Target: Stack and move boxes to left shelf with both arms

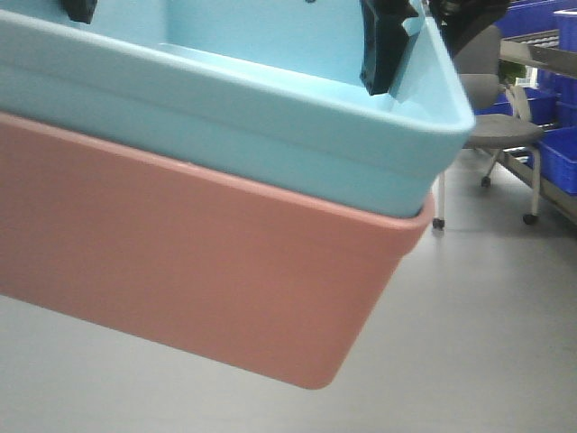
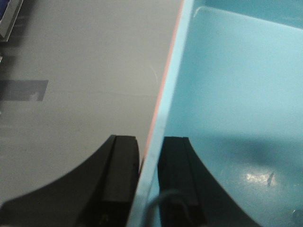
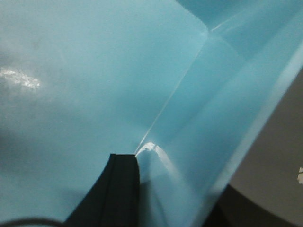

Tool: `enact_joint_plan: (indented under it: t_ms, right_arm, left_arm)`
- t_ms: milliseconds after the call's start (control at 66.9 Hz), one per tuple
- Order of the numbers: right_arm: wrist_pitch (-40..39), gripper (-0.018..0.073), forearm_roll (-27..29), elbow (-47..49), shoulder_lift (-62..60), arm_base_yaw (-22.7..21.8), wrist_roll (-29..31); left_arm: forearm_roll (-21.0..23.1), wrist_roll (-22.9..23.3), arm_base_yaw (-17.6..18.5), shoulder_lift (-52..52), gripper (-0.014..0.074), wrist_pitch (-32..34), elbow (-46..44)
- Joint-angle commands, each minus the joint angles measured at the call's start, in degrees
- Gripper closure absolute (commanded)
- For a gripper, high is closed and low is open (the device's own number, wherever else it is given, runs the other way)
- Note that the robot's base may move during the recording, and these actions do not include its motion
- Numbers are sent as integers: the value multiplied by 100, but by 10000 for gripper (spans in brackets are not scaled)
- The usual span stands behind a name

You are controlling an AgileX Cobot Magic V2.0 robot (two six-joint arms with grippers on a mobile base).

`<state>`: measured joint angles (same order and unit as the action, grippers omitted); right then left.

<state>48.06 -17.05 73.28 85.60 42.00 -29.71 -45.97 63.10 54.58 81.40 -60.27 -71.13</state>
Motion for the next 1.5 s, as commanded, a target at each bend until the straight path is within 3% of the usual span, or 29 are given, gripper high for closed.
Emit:
enact_joint_plan:
  t_ms: [0,1480]
  right_arm:
    - [-1716,502,541,349,-261,233,269]
    - [-1716,502,541,349,-261,233,269]
  left_arm:
    - [31,-36,212,-131,610,1837,-289]
    - [17,-36,201,-131,610,1850,-289]
